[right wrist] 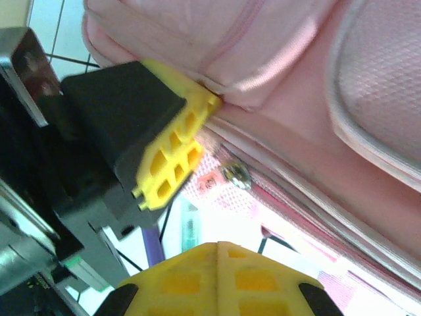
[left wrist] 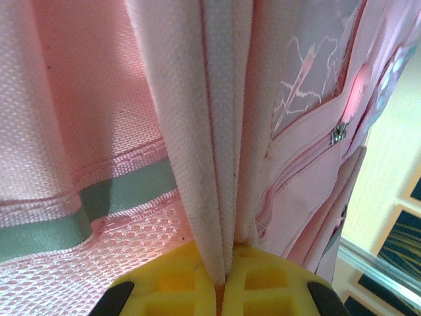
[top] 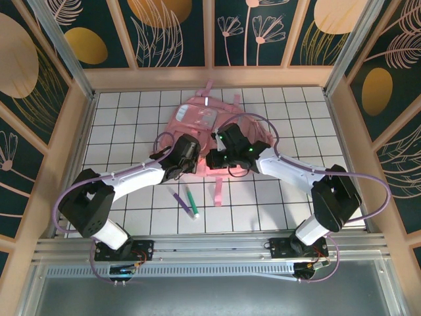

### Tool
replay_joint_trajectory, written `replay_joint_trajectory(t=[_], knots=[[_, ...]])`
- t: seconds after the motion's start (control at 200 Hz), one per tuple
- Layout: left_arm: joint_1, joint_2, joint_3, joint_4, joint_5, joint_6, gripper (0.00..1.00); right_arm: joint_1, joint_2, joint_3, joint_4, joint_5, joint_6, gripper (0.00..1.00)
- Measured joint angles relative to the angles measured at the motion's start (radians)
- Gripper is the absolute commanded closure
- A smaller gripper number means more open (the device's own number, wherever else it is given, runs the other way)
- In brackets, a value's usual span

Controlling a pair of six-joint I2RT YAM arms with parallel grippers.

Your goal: Pack the student bag

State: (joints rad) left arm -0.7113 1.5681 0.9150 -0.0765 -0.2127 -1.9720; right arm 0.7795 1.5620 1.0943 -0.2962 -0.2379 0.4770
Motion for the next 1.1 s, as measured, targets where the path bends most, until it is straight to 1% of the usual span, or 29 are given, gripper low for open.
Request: replay_joint_trajectory(t=[0.165, 0.225, 0.3, 0.345, 0.45, 0.545, 0.691, 0.796, 0.956, 1.101], knots=[[0.038, -0.040, -0.010, -0.034, -0.019, 0.038, 1.00, 0.002, 0.000, -0.018, -0.041, 0.055, 0.008, 1.00], [0.047, -0.052, -0.016, -0.039, -0.020, 0.046, 1.00, 0.001, 0.000, -0.031, -0.045, 0.053, 0.007, 0.81], [0.054, -0.058, -0.023, -0.042, -0.011, 0.050, 1.00, 0.001, 0.000, -0.045, -0.043, 0.028, 0.006, 0.65], [0.055, -0.058, -0.027, -0.040, 0.002, 0.049, 1.00, 0.002, -0.002, -0.050, -0.035, 0.007, 0.029, 0.61], [0.059, -0.058, -0.031, -0.039, 0.040, 0.048, 1.00, 0.014, -0.023, -0.068, 0.027, -0.023, 0.088, 0.58], [0.060, -0.058, -0.030, -0.039, 0.069, 0.048, 1.00, 0.041, -0.049, -0.078, 0.100, -0.018, 0.168, 0.55], [0.059, -0.057, -0.024, -0.032, 0.109, 0.044, 1.00, 0.105, -0.038, -0.061, 0.136, 0.084, 0.284, 0.55], [0.058, -0.048, -0.023, -0.019, 0.136, 0.033, 1.00, 0.124, -0.004, -0.051, 0.138, 0.143, 0.338, 0.57], [0.055, -0.035, -0.023, 0.007, 0.161, 0.026, 1.00, 0.122, 0.020, -0.051, 0.140, 0.212, 0.387, 0.60], [0.050, -0.035, -0.023, 0.021, 0.165, 0.014, 1.00, 0.118, 0.026, -0.050, 0.165, 0.241, 0.415, 0.67]])
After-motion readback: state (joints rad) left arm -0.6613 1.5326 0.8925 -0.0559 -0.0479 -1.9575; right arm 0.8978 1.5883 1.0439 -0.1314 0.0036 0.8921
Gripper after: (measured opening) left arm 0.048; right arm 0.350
